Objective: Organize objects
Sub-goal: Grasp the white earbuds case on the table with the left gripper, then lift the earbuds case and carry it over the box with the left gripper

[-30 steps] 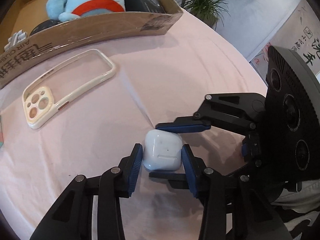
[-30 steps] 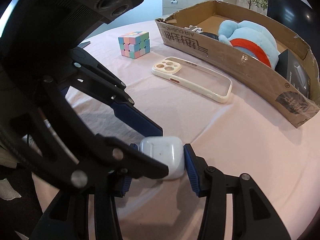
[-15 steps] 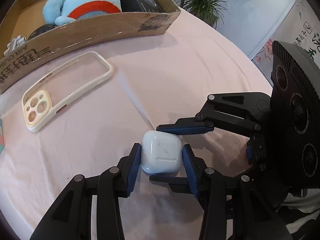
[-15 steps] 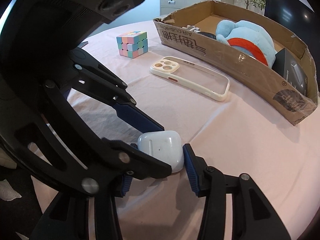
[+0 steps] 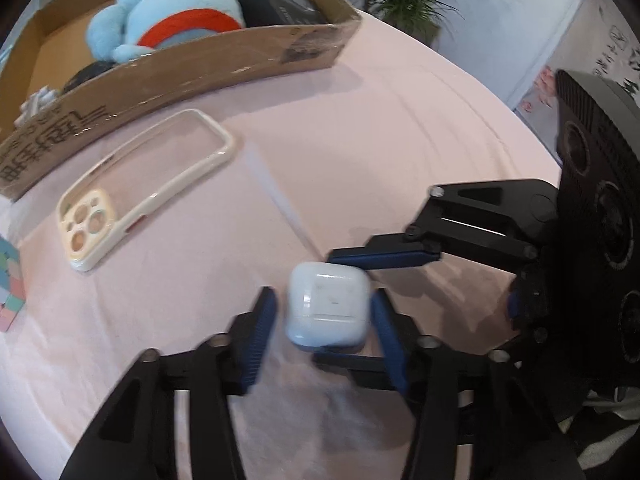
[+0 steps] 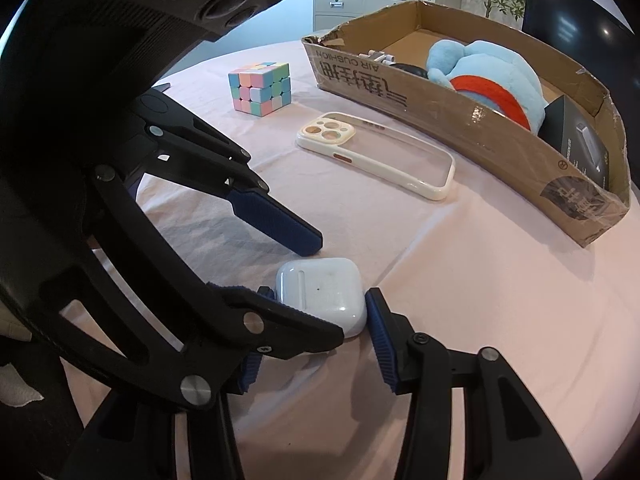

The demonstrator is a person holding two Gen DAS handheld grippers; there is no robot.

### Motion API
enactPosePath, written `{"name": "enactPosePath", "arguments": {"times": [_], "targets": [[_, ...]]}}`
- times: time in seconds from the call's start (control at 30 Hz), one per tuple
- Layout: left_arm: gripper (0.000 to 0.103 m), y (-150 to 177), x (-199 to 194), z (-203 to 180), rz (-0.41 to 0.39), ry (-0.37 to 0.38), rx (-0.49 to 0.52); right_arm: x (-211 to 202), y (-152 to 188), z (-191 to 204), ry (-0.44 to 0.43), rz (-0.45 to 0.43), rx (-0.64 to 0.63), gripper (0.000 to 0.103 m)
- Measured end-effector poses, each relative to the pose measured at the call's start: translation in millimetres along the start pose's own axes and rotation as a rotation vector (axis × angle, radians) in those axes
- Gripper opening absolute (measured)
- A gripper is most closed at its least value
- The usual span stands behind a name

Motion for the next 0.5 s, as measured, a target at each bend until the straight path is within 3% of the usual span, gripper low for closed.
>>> {"name": "enactPosePath", "arguments": {"times": [0.5], "targets": [[0.041,6.0,-8.3,1.6,-0.023,0.007,-0.015,-3.8,-4.2,4.1,0.027,-0.008,-0.022,0.043]]}}
Point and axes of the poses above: each gripper's, at about its wrist camera, not at the fingertips, and x roughly the way its jaws point, z to its left, y to its underside, the point moved 1 cm from there along x, roughly the way its jaws point, and after that the axes turned 13 degrees about y, right-handed, at the moved point
